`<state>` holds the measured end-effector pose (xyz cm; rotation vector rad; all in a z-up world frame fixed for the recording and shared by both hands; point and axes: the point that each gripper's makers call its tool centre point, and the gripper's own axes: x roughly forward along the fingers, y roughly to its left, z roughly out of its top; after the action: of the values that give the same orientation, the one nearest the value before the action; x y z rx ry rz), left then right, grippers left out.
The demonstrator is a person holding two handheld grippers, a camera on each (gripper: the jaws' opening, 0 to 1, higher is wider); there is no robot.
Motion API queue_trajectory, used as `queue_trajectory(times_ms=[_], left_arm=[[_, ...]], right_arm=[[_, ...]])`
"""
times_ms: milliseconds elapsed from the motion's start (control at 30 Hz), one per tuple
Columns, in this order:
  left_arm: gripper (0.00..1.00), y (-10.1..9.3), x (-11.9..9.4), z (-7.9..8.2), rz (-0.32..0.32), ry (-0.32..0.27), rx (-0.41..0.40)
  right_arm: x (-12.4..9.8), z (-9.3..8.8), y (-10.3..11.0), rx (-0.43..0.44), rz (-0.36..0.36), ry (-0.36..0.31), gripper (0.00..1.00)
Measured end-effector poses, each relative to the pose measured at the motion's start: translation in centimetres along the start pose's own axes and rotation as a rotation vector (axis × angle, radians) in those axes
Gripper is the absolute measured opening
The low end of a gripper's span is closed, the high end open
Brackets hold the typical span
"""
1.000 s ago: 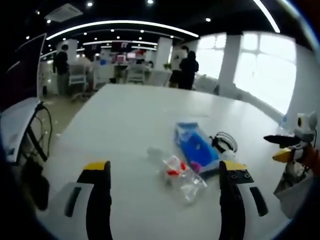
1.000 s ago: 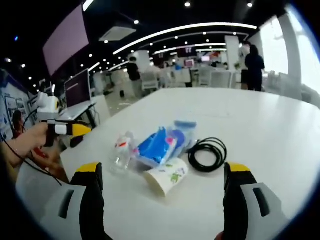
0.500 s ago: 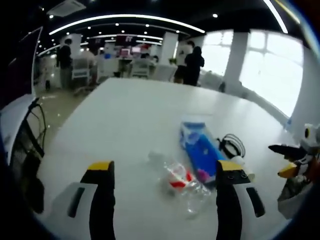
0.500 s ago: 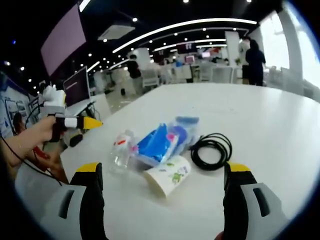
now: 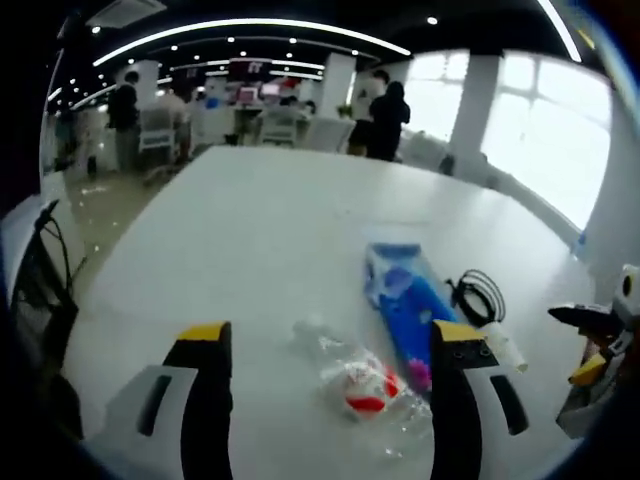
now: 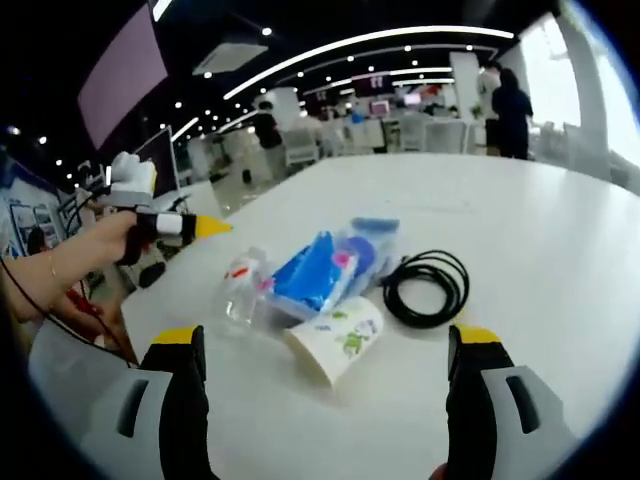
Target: Arrange the tabletop items into an orderly group along one side of the table until the central work area is clear of visible clutter.
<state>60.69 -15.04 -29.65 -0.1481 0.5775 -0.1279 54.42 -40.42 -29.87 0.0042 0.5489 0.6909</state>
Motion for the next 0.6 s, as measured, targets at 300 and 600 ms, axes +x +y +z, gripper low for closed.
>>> queue_trajectory(times_ms=[300, 600], left_arm=[[0.74, 0.9, 1.9, -0.5, 0.008, 0.021, -0.03], [0.72, 1.6, 3.6, -1.3, 0.027, 0.063, -0.058]], right_arm=[[-0.1, -0.5, -0.5, 0.007, -0.013, 0.019, 1.0], [-0.1, -1.1, -0.7, 0.0, -0.02, 0.041, 1.0]])
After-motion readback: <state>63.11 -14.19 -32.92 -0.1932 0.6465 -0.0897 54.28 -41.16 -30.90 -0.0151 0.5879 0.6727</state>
